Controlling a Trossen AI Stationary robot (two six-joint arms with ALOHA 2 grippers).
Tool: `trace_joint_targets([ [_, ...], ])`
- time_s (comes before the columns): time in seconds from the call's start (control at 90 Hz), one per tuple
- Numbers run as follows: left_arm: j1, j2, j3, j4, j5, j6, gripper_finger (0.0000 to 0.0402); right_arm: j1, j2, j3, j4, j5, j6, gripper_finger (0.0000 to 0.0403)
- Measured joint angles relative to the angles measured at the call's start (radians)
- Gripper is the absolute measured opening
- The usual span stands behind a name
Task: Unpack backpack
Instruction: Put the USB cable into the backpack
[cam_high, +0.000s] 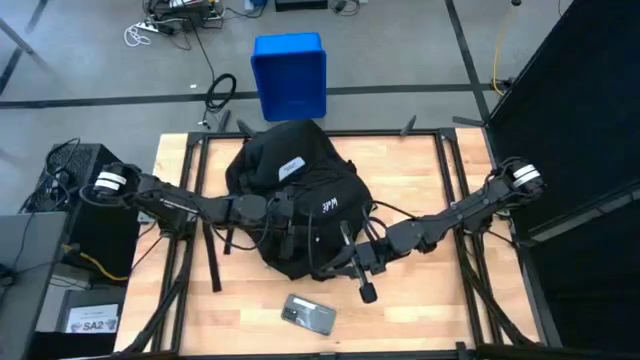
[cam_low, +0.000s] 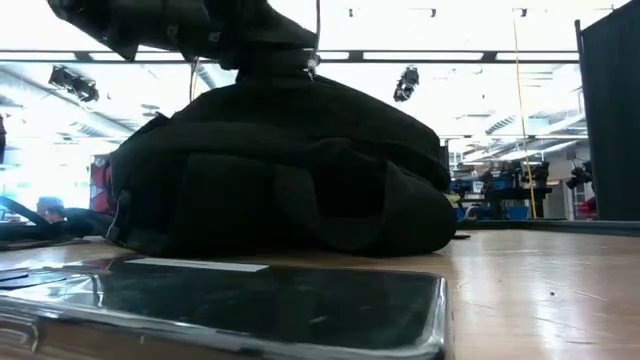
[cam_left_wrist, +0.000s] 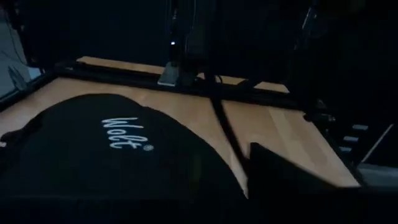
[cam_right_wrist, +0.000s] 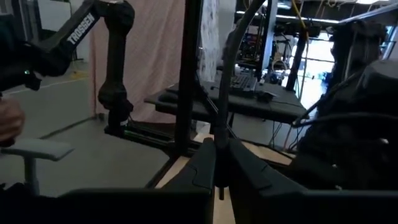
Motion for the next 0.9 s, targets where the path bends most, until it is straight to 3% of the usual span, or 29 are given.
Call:
trace_joint_targets([
  [0.056,0.01,0.003,0.0,0.019,0.017,-0.001,0.0018,0.0,0.0,0.0,0.003,0.0,-0.003,0.0],
  [0.178,0.01,0.003,0.0,0.051,0.043,0.018,0.0005,0.0,0.0,0.0,0.0,0.0,-0.01,0.0],
  [0.5,0.009,0.003,0.0,0.101,0.13,0.021,0.0007,-0.001,0.0,0.0,-0.024,0.0,0.002,0.0],
  [0.656,0.01,0.003,0.0,0.089,0.128,-0.004,0.0035,-0.001,0.0,0.0,-0.022,0.001,0.006,0.0],
  [0.9,0.01,0.004,0.0,0.084,0.127,-0.004,0.0123,-0.001,0.0,0.0,-0.011,0.001,0.008,0.0],
])
